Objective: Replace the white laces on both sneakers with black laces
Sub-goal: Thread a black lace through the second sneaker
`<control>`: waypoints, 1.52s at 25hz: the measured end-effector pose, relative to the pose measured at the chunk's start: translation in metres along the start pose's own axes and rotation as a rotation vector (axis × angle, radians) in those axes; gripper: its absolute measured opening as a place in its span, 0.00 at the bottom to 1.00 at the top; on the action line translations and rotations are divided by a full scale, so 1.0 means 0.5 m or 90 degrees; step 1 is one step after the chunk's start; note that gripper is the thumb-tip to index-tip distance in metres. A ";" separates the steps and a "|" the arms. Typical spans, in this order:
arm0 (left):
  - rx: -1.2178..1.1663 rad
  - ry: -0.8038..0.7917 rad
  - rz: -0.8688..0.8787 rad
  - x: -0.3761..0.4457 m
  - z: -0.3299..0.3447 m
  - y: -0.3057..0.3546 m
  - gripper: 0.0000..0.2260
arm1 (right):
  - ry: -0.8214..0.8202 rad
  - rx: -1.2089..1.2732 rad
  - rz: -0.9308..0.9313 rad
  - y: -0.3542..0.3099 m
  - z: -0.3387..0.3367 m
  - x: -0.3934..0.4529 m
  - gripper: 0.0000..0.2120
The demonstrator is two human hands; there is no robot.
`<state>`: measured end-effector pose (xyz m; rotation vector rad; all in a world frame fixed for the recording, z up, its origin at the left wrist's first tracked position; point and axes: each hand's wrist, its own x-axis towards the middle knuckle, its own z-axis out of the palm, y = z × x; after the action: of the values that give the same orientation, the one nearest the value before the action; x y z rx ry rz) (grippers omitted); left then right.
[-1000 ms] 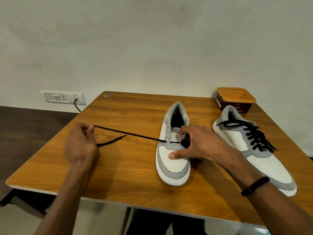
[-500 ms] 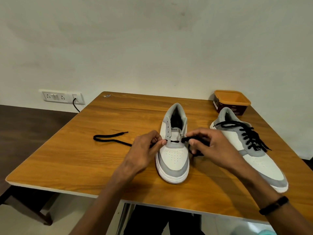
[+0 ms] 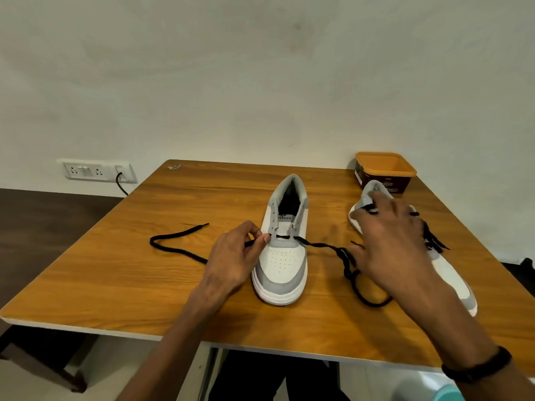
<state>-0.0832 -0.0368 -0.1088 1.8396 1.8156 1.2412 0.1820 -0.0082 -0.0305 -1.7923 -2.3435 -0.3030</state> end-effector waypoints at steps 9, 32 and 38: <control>0.030 0.003 -0.031 0.012 -0.034 0.005 0.09 | -0.278 0.757 0.108 -0.024 0.047 0.033 0.07; -0.529 -0.030 -0.051 0.186 -0.362 0.530 0.12 | -0.209 0.501 -0.095 -0.003 -0.642 0.135 0.09; -0.575 0.004 -0.092 0.202 -0.409 0.586 0.11 | -0.005 1.091 -0.051 0.001 -0.745 0.168 0.04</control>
<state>-0.0463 -0.0705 0.2591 1.1632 1.0508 1.6240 0.1666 -0.0292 0.3506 -0.7236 -1.4789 1.2722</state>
